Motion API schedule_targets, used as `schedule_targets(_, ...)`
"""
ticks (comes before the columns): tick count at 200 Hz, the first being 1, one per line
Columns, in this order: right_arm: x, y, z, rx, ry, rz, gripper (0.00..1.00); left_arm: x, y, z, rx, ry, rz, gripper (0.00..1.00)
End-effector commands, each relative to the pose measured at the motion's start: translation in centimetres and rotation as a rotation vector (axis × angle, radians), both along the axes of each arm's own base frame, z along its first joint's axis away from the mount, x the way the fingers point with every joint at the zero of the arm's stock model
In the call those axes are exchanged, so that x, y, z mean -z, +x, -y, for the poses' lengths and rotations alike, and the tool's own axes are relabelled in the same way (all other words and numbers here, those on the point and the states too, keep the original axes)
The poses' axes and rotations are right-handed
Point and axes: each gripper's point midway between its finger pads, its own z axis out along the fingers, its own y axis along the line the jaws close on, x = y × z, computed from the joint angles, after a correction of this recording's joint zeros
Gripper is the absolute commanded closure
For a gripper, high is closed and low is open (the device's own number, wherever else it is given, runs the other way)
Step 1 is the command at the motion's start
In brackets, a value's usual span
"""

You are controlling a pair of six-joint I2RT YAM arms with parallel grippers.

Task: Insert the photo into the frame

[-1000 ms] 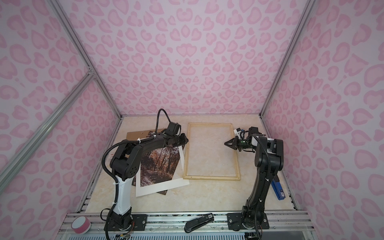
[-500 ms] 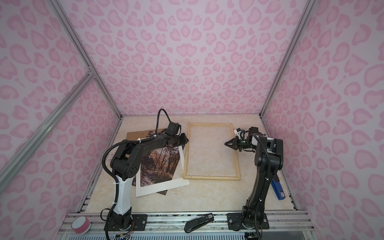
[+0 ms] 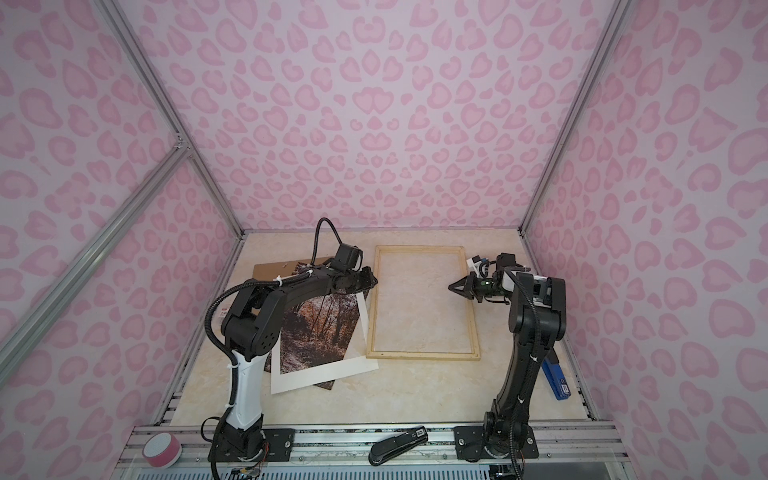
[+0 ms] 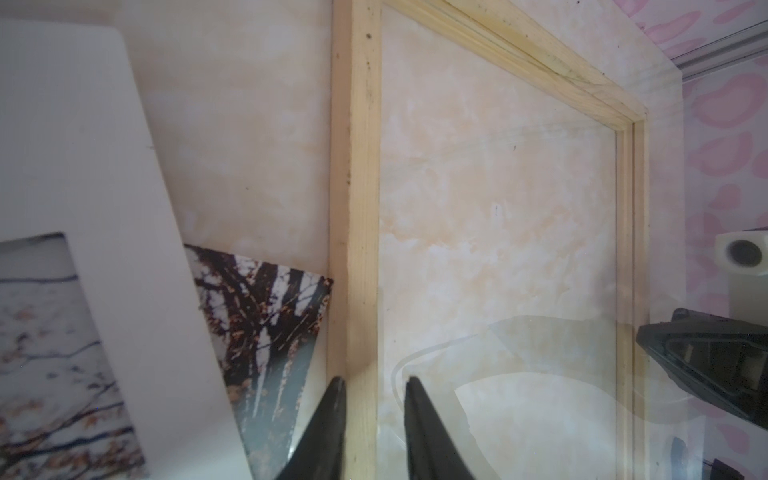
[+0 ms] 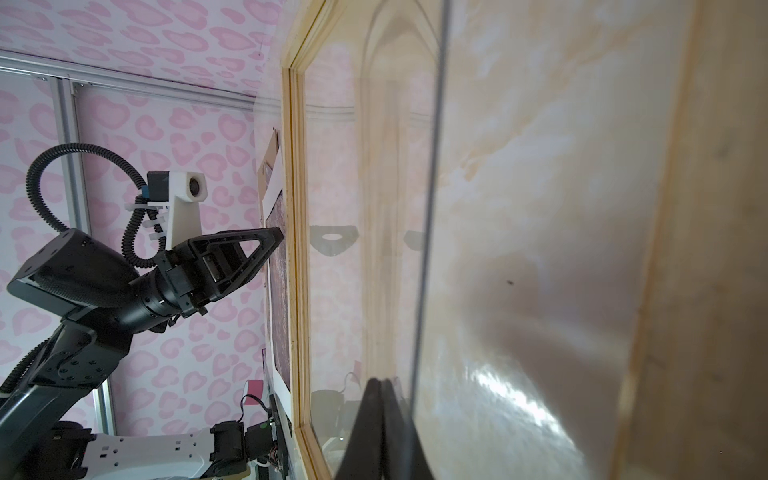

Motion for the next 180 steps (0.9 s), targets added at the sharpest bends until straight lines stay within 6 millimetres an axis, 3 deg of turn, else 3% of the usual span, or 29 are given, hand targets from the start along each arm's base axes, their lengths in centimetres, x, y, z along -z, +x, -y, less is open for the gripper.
schedule_targets(1,0.1,0.3,0.0,0.006,-0.012,0.017,1.0,0.4,-0.3,0.6,0.02,-0.004,-0.003,0.72)
schedule_targets(87,-0.1,0.6,0.0,0.032,-0.01,0.03,1.0,1.7,-0.8,0.5,0.015,0.028,-0.029,0.74)
schedule_targets(180,-0.1,1.2,0.1,0.101,-0.011,0.037,1.0,2.4,-1.9,0.9,0.025,0.034,-0.046,0.86)
